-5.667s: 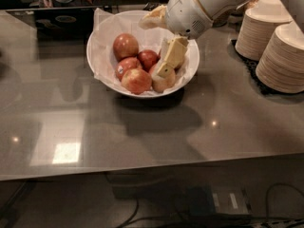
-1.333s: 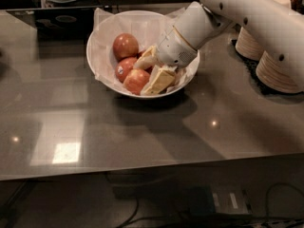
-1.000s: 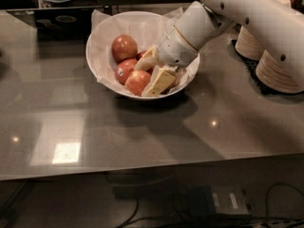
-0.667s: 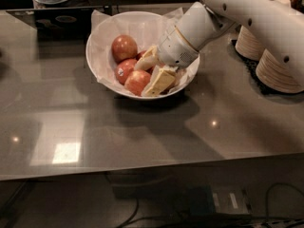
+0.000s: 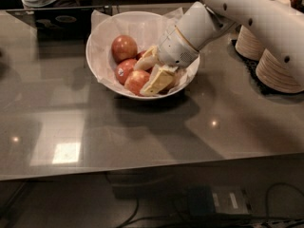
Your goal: Pick apple from white bowl
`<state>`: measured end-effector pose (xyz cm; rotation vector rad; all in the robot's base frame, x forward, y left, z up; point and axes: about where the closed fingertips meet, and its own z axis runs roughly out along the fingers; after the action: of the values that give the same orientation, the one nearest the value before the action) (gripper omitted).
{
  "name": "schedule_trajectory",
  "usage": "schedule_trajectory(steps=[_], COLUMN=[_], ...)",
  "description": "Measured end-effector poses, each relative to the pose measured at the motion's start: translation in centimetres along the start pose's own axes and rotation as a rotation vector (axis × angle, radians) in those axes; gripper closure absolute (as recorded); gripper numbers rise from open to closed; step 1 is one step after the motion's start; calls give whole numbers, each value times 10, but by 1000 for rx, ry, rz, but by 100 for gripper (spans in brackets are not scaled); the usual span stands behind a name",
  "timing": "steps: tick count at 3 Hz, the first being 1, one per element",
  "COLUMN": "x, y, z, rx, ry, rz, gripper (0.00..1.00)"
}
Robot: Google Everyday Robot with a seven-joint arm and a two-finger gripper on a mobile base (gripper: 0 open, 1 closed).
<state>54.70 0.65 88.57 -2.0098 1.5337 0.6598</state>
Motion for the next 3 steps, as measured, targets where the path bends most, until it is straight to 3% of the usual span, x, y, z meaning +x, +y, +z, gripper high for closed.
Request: schedule_trajectory(steps=[1, 3], x=[0, -9], y=[0, -6], z=[0, -9], rx=[0, 8], ry=[0, -12], rz=[0, -24], gripper=[100, 100])
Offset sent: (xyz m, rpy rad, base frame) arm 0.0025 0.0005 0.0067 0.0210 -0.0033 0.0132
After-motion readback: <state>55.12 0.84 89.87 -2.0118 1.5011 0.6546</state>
